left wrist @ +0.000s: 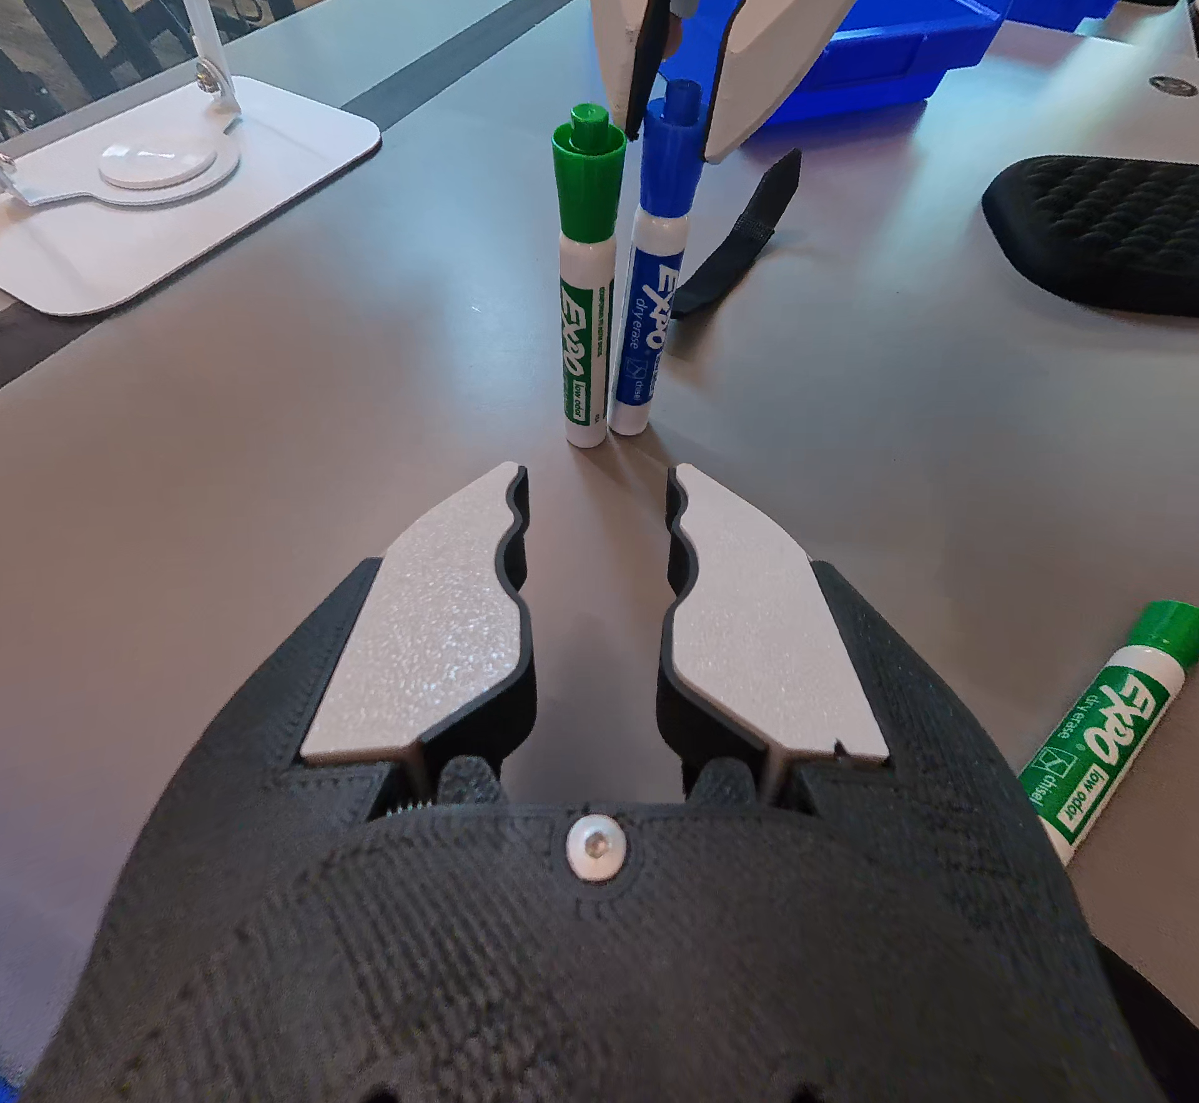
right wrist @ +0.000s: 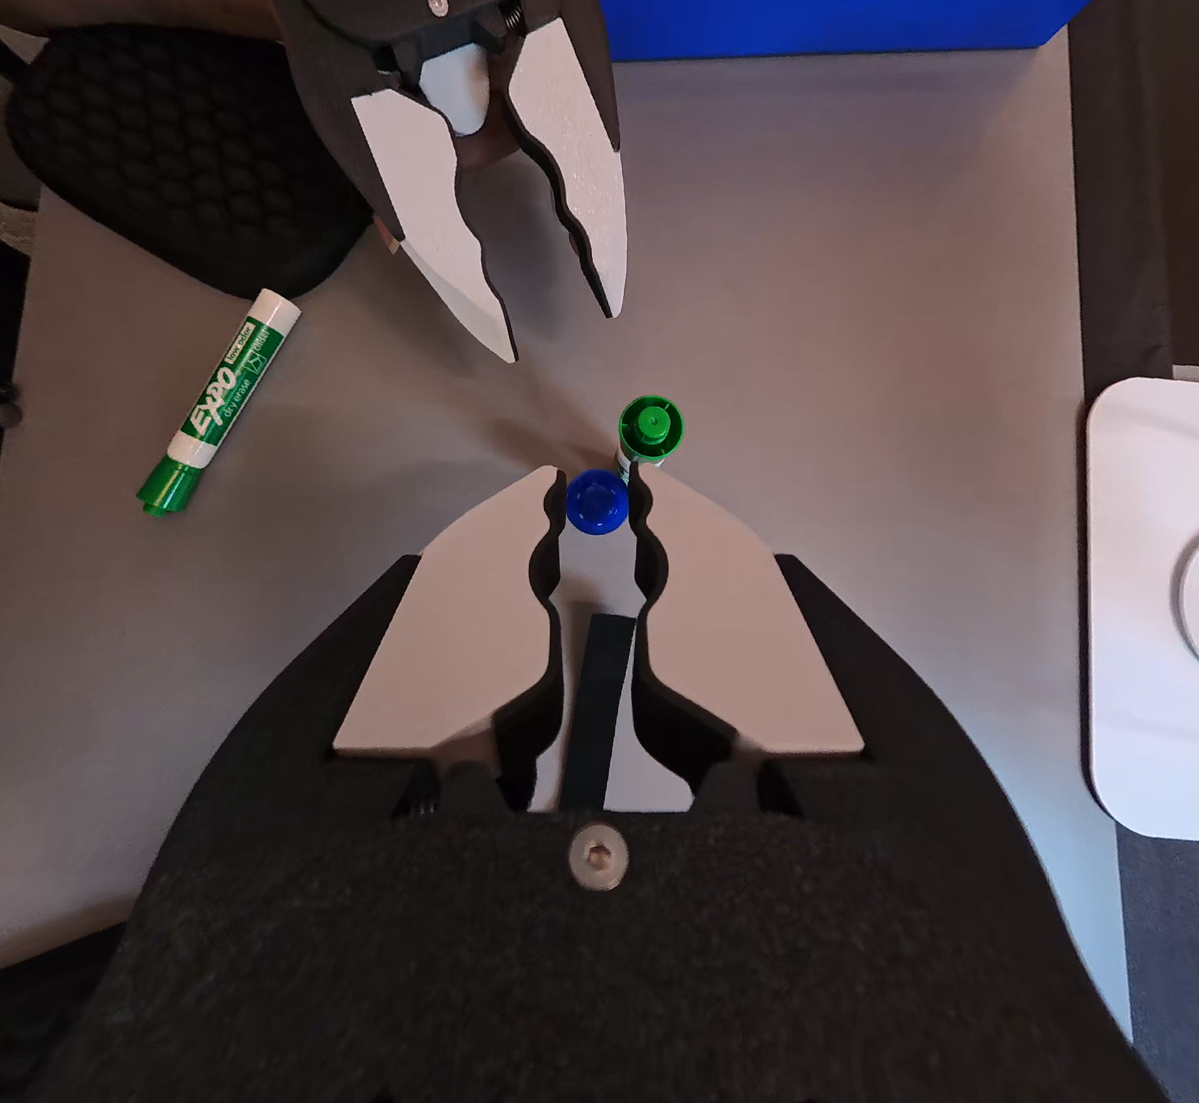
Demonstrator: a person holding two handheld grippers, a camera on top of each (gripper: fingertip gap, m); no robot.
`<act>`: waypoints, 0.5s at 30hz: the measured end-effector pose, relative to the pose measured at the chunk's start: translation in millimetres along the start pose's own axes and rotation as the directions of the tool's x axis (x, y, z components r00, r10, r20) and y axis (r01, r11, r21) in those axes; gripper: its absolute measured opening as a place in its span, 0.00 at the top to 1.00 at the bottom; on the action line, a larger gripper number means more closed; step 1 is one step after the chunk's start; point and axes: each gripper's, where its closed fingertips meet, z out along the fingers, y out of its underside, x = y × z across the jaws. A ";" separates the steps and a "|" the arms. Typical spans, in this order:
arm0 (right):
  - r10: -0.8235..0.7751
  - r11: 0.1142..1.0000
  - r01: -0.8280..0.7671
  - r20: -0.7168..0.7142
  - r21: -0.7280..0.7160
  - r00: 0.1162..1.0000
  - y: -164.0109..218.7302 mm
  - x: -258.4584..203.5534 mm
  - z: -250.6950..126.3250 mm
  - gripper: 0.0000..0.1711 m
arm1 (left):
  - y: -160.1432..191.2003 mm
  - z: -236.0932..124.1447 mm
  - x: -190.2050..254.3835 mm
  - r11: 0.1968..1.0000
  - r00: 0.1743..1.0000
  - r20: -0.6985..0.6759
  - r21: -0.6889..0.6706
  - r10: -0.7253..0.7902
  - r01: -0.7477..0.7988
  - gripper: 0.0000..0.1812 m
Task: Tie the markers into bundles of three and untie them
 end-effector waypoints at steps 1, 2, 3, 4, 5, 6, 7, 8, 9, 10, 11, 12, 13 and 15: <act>-0.002 1.000 0.002 -0.001 0.003 1.000 -0.2 0.2 0.1 0.89 | 0.0 0.1 0.3 1.000 1.000 -0.001 0.000 0.000 0.000 0.78; -0.002 1.000 0.002 -0.003 0.007 1.000 -0.5 0.4 0.2 0.89 | 0.0 0.3 0.4 1.000 1.000 -0.002 -0.001 -0.001 0.001 0.78; 0.001 1.000 -0.001 -0.004 0.011 1.000 -1.0 0.5 0.2 0.89 | 0.2 0.4 0.5 1.000 1.000 -0.003 -0.002 -0.001 0.001 0.78; 0.007 1.000 -0.007 0.000 0.019 1.000 -1.7 0.3 0.2 0.89 | 0.4 0.5 0.6 1.000 1.000 -0.003 -0.003 -0.001 0.001 0.78; 0.011 1.000 -0.011 -0.001 0.027 1.000 -2.4 0.5 0.1 0.89 | 0.6 0.7 0.6 1.000 1.000 -0.003 -0.004 -0.002 0.002 0.78; 0.010 0.999 -0.009 -0.006 0.031 1.000 -2.6 1.2 0.1 0.88 | 0.6 0.7 0.7 1.000 1.000 -0.004 -0.003 -0.002 0.002 0.78; 0.007 0.999 -0.006 -0.008 0.037 1.000 -2.9 1.5 -0.1 0.88 | 0.7 0.9 0.8 1.000 1.000 -0.005 -0.003 -0.003 0.003 0.78; 0.007 0.999 -0.007 -0.010 0.044 1.000 -3.4 1.9 -0.3 0.88 | 0.9 1.0 0.9 1.000 1.000 -0.006 -0.004 -0.003 0.003 0.78; 0.009 0.999 -0.009 -0.010 0.051 1.000 -4.1 2.1 -0.6 0.87 | 1.0 1.2 1.0 1.000 1.000 -0.006 -0.005 -0.003 0.003 0.78; 0.011 0.998 -0.010 -0.010 0.059 1.000 -4.8 2.2 -1.0 0.87 | 1.0 1.3 1.1 1.000 1.000 -0.006 -0.005 -0.004 0.004 0.78; 0.013 0.998 -0.012 -0.014 0.068 1.000 -5.4 2.7 -1.7 0.86 | 1.1 1.4 1.3 1.000 1.000 -0.007 -0.005 -0.004 0.004 0.78; 0.015 0.997 -0.013 -0.019 0.078 1.000 -6.0 3.4 -2.7 0.86 | 1.2 1.6 1.4 1.000 1.000 -0.008 -0.004 -0.005 0.005 0.78; 0.020 0.996 -0.017 -0.025 0.089 0.999 -6.3 4.2 -4.4 0.85 | 1.1 1.7 1.6 1.000 1.000 -0.009 -0.004 -0.005 0.005 0.78; 0.035 0.990 -0.029 -0.041 0.136 0.999 -7.8 5.7 -10.6 0.83 | 0.1 1.9 2.6 1.000 1.000 -0.013 0.003 -0.006 0.006 0.78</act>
